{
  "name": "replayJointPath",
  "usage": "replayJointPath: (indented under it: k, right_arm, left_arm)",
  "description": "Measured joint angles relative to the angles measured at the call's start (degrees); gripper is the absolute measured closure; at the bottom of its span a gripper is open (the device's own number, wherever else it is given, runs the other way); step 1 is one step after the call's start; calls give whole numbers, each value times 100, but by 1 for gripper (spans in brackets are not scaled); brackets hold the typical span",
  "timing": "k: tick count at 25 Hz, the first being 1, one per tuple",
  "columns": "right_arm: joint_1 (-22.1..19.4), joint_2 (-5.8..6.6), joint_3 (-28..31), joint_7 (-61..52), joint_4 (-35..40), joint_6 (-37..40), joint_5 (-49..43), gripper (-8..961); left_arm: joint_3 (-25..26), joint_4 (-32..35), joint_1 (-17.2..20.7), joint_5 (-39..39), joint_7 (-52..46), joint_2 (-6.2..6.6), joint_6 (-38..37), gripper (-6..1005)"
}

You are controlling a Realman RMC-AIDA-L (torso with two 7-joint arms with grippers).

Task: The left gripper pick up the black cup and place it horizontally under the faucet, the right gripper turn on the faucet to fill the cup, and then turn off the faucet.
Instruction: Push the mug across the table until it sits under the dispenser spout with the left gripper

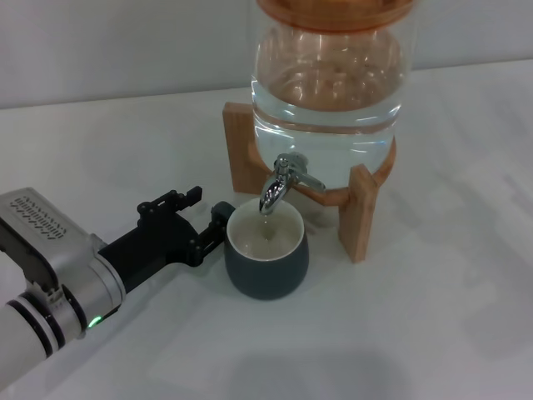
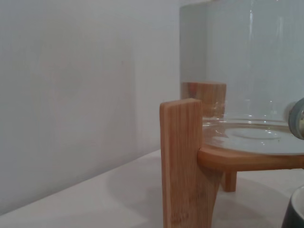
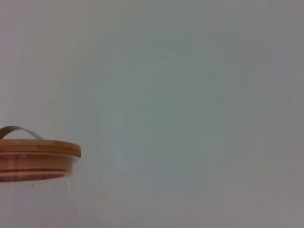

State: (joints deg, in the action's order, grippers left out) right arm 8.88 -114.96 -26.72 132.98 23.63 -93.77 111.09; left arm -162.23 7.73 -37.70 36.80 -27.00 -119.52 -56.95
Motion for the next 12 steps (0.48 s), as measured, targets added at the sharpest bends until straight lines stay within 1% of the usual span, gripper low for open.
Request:
replayJointPath:
  k: [1,7,12]
  right_arm:
    - [0,0,0,0,0,0,0,134]
    - [0,0,0,0,-1,0,0,135]
    - [0,0,0,0,-44,0,0,134]
  left_arm:
    - [1,0,8,1,0,1,-2,470]
    - [0,0,119,2,2,20,-129,417]
    - [-1,-39,219,1,2,33,-291,416]
